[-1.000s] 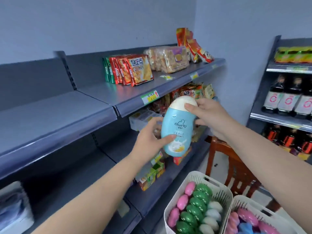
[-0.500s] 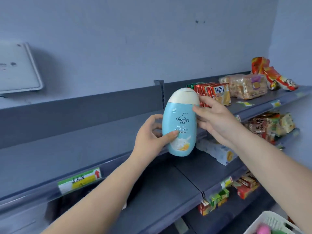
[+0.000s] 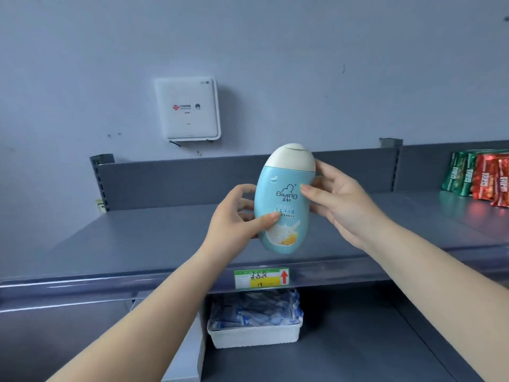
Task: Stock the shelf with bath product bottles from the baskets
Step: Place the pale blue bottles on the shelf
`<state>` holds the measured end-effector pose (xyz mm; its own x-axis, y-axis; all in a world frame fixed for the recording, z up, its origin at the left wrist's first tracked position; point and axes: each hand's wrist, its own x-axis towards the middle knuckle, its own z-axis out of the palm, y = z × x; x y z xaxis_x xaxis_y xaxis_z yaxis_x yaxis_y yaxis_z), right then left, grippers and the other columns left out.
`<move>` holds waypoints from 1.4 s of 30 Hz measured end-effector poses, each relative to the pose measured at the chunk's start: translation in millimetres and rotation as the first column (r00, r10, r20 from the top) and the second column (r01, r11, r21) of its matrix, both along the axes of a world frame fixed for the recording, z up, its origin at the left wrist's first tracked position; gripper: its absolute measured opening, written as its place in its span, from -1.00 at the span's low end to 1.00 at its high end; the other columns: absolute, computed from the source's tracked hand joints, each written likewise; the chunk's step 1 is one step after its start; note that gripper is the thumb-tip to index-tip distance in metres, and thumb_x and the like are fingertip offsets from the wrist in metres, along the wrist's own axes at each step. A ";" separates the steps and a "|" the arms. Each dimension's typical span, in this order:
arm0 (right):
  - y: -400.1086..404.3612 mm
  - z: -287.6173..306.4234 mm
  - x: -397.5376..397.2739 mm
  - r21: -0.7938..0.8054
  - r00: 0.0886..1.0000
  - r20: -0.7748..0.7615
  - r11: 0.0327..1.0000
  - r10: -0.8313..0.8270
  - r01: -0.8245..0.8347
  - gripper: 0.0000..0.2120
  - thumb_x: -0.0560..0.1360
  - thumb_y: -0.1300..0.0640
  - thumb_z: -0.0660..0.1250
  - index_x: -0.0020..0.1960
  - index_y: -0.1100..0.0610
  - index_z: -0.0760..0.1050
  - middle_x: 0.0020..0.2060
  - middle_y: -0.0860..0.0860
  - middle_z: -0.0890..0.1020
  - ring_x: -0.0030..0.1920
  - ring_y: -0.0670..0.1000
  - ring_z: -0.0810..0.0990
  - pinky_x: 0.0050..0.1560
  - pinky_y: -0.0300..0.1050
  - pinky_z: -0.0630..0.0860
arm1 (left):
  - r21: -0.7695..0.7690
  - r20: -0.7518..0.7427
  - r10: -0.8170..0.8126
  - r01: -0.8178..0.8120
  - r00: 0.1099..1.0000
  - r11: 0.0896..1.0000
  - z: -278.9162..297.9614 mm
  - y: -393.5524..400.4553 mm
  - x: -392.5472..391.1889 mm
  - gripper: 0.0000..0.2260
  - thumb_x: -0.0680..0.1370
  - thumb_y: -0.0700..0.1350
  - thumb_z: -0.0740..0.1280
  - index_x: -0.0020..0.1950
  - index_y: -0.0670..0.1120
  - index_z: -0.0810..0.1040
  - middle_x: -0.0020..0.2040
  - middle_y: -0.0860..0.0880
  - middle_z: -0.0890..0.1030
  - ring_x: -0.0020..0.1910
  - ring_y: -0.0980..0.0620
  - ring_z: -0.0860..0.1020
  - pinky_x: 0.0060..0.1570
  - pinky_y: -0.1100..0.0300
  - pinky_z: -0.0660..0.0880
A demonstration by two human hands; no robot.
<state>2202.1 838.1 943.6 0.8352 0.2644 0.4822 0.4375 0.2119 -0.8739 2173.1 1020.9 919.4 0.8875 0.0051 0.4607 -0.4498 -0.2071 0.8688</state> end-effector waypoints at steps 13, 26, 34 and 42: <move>139.6 7.1 40.4 -0.030 0.973 0.046 0.974 0.228 -0.226 -0.62 0.50 0.32 0.31 0.19 -0.07 0.46 -0.15 0.01 0.60 -0.03 0.01 0.61 0.02 -0.07 0.59 | 0.006 -0.029 0.244 -0.244 0.969 0.970 10.9 124.8 -7.3 -0.64 0.40 -0.18 0.49 0.13 0.00 0.48 -0.11 -0.11 0.57 -0.21 0.04 0.60 -0.25 0.16 0.61; 258.5 9.5 99.2 -0.068 0.994 0.038 0.992 0.106 -0.103 -0.58 0.51 0.30 0.32 0.29 -0.03 0.43 -0.06 0.04 0.58 0.11 0.07 0.58 0.11 -0.01 0.56 | 0.109 -0.079 0.164 -0.155 0.983 0.982 22.6 248.4 63.5 -0.61 0.43 -0.18 0.46 0.21 -0.05 0.45 -0.01 -0.17 0.59 -0.13 0.03 0.61 -0.24 0.23 0.61; 320.8 6.1 139.9 -0.117 0.999 -0.002 0.992 0.045 -0.045 -0.58 0.51 0.31 0.31 0.27 -0.06 0.42 -0.03 0.04 0.59 0.08 0.04 0.58 0.09 -0.03 0.57 | 0.129 -0.120 0.135 -0.120 0.984 0.984 18.6 314.6 118.1 -0.62 0.42 -0.20 0.47 0.18 -0.05 0.43 -0.06 -0.14 0.60 -0.17 0.07 0.61 -0.31 0.31 0.57; 354.0 -5.8 180.0 -0.238 0.994 0.047 0.966 -0.096 0.105 -0.62 0.48 0.30 0.35 0.17 -0.10 0.44 -0.07 -0.03 0.60 0.09 0.05 0.57 0.19 0.07 0.52 | 0.152 -0.141 0.147 -0.125 0.979 0.980 2.2 341.3 166.4 -0.58 0.41 -0.21 0.49 0.19 -0.11 0.41 -0.09 -0.15 0.58 -0.18 0.05 0.60 -0.28 0.26 0.61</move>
<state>2382.1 1192.2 937.7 0.8470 0.2914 0.4447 0.4773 -0.0483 -0.8774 2339.5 1362.3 921.6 0.9422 0.0748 0.3266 -0.2753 -0.3828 0.8819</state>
